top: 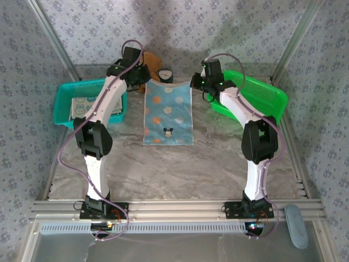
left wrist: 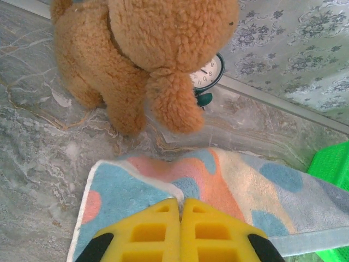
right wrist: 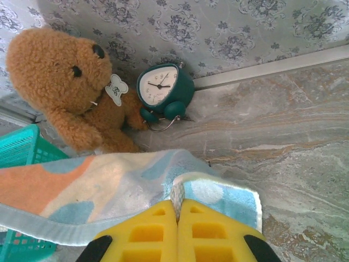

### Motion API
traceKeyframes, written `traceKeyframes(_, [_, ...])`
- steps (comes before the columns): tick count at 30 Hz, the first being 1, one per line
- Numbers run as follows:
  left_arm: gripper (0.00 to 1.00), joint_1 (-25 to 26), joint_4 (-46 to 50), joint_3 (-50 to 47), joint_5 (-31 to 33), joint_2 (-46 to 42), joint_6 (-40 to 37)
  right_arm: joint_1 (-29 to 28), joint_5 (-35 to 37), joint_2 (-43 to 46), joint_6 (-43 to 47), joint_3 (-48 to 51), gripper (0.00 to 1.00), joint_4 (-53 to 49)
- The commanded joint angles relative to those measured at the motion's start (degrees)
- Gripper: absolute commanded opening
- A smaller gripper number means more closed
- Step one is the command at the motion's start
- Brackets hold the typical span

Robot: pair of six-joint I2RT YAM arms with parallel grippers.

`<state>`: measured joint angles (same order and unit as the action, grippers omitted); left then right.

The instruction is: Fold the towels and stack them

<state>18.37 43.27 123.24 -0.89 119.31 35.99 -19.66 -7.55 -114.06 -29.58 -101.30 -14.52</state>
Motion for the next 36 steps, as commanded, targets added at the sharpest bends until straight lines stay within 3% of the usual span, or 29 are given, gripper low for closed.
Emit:
traceKeyframes(1, [0.0,-0.27,-0.48,-3.61,-1.12,-2.74,-1.36,-0.18,-1.47,1.8,0.43,1.15,0.0,0.76])
traceKeyframes(9, [0.0,-0.2,-6.76,-17.71,-2.51,-12.25,0.4,-1.42,0.09,9.89,0.63,11.46,0.0,2.58])
traceKeyframes(20, [0.0,2.38,-7.4,-28.03,-2.91,-25.01,2.87,-4.28,3.11,24.01,0.23,22.18,0.0,2.13])
traceKeyframes(30, [0.0,8.37,-5.04,-29.27,2.04,-41.39,3.9,-11.49,9.49,40.97,4.54,23.94,0.0,-1.36])
traceKeyframes(36, [0.0,12.08,-4.7,-25.59,4.03,-47.24,3.74,-16.3,11.71,46.49,7.68,20.18,0.0,-3.26])
